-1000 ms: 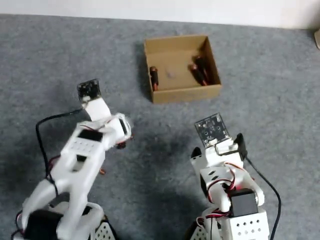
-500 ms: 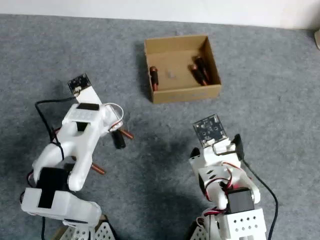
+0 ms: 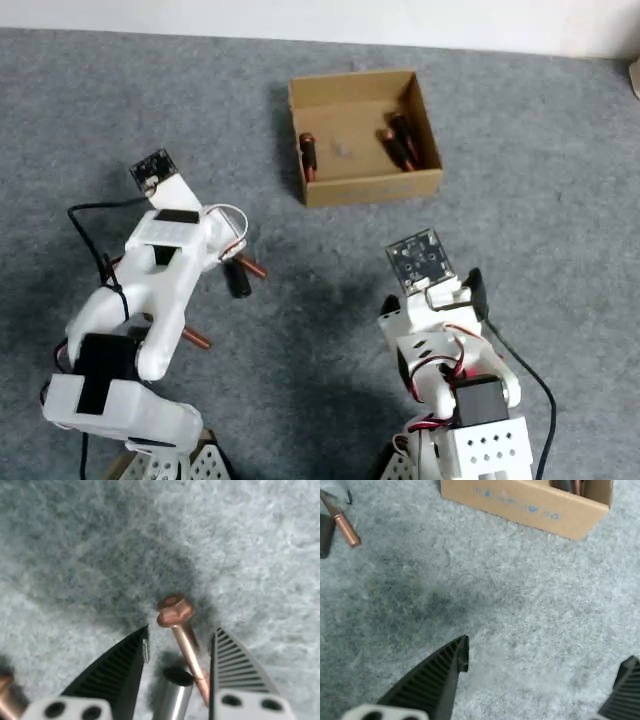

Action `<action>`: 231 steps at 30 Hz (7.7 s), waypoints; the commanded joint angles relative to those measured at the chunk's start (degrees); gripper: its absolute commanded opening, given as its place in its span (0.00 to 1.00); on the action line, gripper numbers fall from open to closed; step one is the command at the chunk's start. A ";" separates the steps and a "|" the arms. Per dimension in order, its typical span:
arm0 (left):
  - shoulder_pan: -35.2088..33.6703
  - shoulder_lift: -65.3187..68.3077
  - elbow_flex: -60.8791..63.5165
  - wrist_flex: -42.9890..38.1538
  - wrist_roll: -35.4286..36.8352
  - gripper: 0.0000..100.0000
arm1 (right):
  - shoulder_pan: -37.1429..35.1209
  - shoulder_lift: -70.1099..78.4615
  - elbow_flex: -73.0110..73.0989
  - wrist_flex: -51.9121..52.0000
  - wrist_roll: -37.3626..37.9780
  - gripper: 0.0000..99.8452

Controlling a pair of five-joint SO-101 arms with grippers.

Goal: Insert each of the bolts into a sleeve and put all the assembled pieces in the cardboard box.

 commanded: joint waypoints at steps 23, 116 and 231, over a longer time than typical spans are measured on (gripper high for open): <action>2.33 14.81 -19.30 16.09 -0.26 0.00 | 0.40 -0.31 -0.13 -1.71 0.35 0.41; -41.80 -81.27 15.87 28.66 -26.73 0.00 | -41.98 96.92 -51.91 -23.87 -38.15 0.41; 25.19 -107.03 23.78 1.32 -26.29 0.00 | -36.00 -21.49 8.57 -26.68 -9.58 0.00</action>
